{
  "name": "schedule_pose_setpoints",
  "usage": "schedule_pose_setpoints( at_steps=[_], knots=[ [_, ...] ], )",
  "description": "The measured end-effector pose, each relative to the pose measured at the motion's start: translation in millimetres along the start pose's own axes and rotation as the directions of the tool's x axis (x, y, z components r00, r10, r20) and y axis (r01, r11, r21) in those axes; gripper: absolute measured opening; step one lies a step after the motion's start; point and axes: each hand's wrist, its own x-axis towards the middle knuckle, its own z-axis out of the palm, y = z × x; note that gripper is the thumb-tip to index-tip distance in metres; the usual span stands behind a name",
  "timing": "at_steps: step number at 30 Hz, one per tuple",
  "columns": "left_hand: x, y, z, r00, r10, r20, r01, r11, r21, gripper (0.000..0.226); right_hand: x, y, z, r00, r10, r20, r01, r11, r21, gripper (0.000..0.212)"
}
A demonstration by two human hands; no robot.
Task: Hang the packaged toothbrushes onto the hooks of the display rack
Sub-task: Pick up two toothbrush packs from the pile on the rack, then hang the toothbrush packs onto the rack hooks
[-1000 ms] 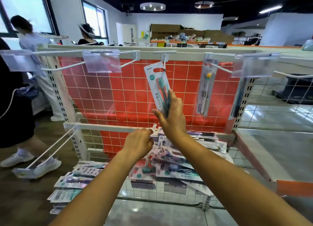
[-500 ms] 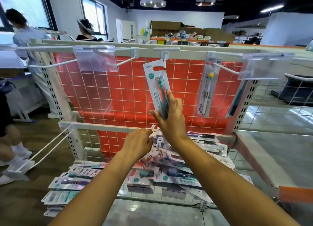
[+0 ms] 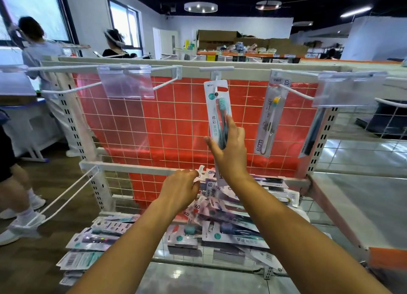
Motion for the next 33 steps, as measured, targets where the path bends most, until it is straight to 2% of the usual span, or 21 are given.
schedule_pose_setpoints(
  at_steps=[5, 12, 21, 25, 28, 33],
  knots=[
    [4.0, -1.8, -0.3, 1.000, 0.005, 0.012, -0.005, 1.000, -0.004, 0.030, 31.8, -4.7, 0.0, 0.990, 0.090, 0.109, -0.053, 0.952, -0.301, 0.079],
    [4.6, -5.6, 1.3, 1.000, 0.025, -0.012, -0.026, 0.999, -0.048, 0.032, 73.3, -15.9, 4.9, 0.956, 0.230, 0.184, -0.140, 0.904, -0.404, 0.077],
    [6.7, -11.5, -4.2, 1.000, -0.005, -0.018, 0.003, 0.996, -0.087, 0.034, 70.8, -13.7, 18.5, 0.951, 0.272, 0.150, -0.189, 0.890, -0.416, 0.080],
    [7.5, -13.4, -9.8, 1.000, -0.019, -0.015, 0.018, 0.997, -0.079, 0.037, 62.1, -11.7, 29.2, 0.930, 0.335, 0.150, -0.276, 0.907, -0.318, 0.084],
    [5.8, -13.2, -14.5, 1.000, -0.018, -0.024, 0.016, 0.997, -0.082, 0.039, 59.2, -12.9, 35.4, 0.933, 0.331, 0.140, -0.282, 0.916, -0.287, 0.089],
    [-0.3, -10.6, -15.9, 1.000, -0.006, -0.011, 0.006, 0.998, -0.057, 0.038, 55.0, -16.6, 32.7, 0.900, 0.388, 0.198, -0.303, 0.884, -0.357, 0.097]
  ],
)
